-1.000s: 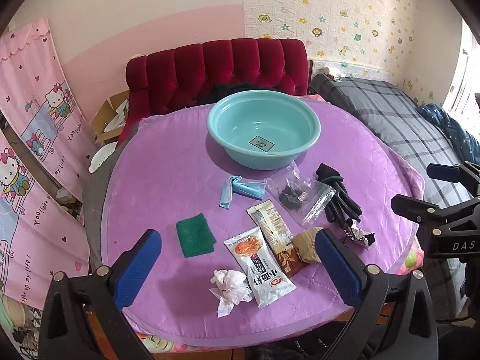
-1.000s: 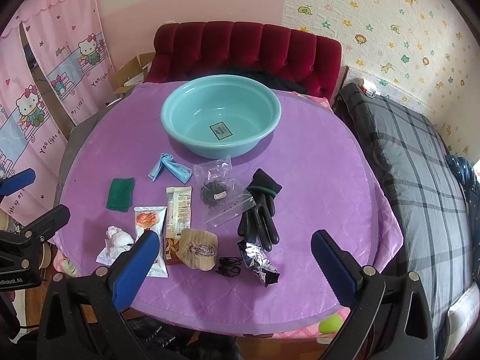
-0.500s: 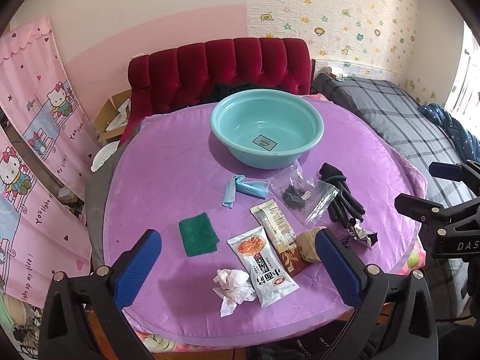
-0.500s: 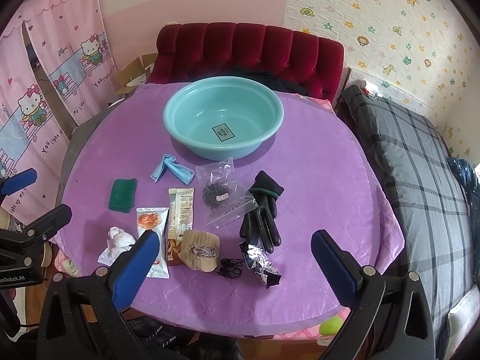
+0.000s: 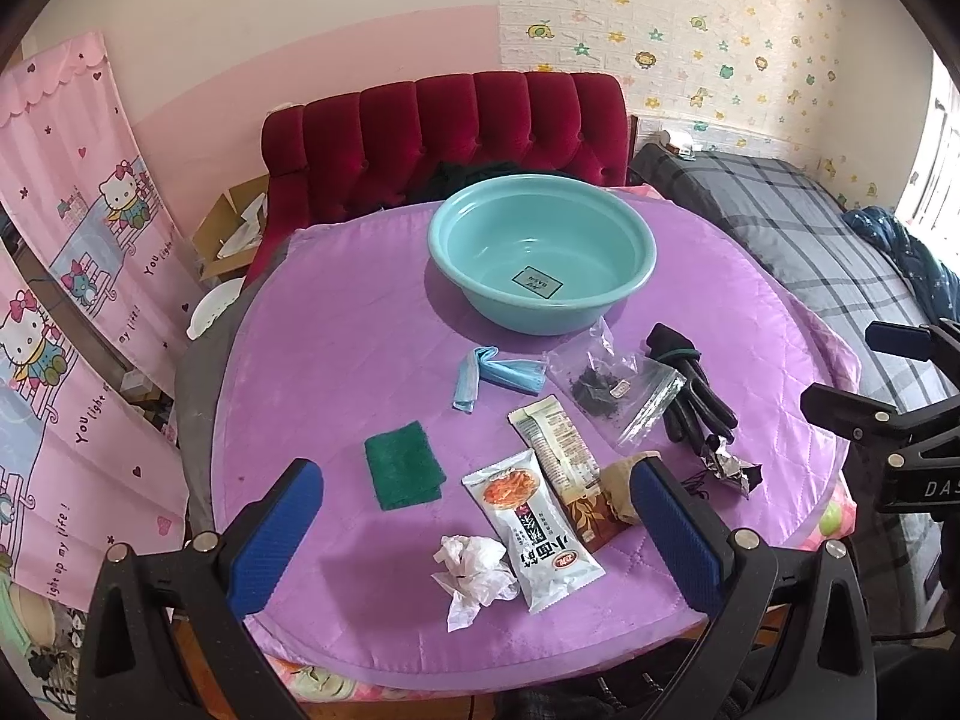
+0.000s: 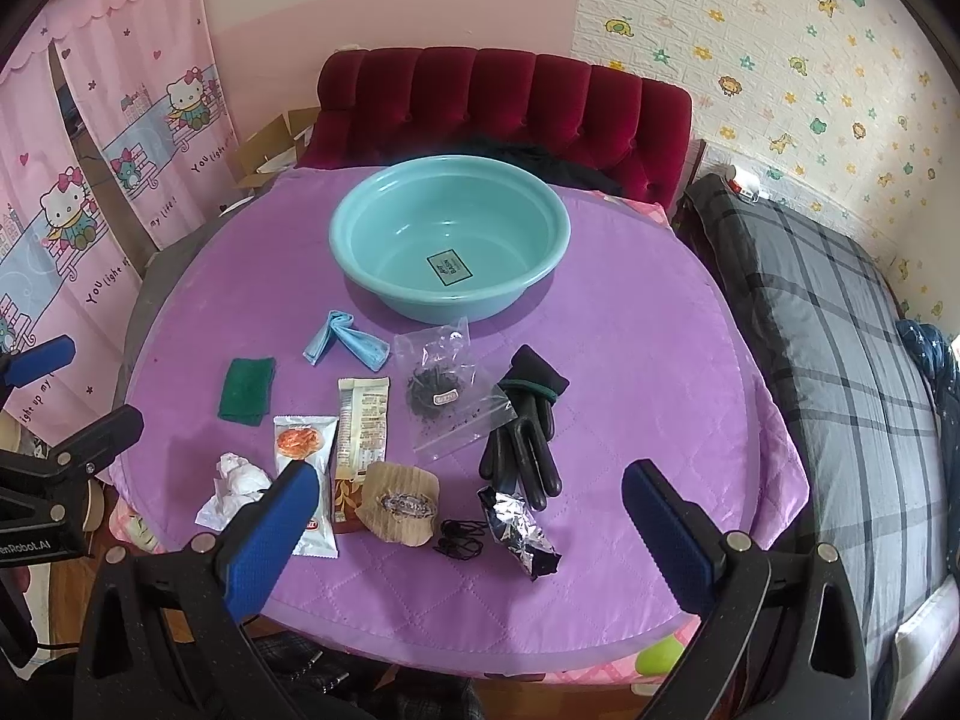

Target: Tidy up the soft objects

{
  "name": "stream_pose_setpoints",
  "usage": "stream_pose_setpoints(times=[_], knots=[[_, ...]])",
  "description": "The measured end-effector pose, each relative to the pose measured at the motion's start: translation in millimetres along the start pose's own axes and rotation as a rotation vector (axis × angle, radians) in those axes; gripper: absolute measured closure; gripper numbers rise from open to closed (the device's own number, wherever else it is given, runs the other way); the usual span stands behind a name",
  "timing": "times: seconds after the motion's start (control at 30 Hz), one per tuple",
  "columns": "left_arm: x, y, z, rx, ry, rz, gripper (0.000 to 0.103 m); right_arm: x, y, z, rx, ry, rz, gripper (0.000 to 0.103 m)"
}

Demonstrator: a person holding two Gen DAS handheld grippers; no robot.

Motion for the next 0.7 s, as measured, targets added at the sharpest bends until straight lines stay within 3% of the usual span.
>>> stream_pose_setpoints(times=[0.27,0.53,0.7], knots=[[-3.3,-2.1,-3.8,-0.014,0.017,0.001,0.000,4.8,0.4,-2.1,-0.004,0.014,-0.013,0.000],[-1.9,-3.9,-10.5,-0.043,-0.041,0.041,0.000,14.4,-0.2,-10.1,-0.015,0.028,-0.035,0.000],[-5.2,-2.8,-11.3,-0.026,-0.033,0.038,0.000,23.6,-2.5,-16.7,-0.025,0.028,-0.048,0.000]])
Point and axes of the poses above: each gripper's, at about its wrist camera, not at the fingertips, and z roughly against the way its jaws point, x to its right, y to its top, the point moved 9 cm from there along -z, roughly the way its jaws point, and after that the axes turned 9 degrees about -x, right-handed, at the moved point
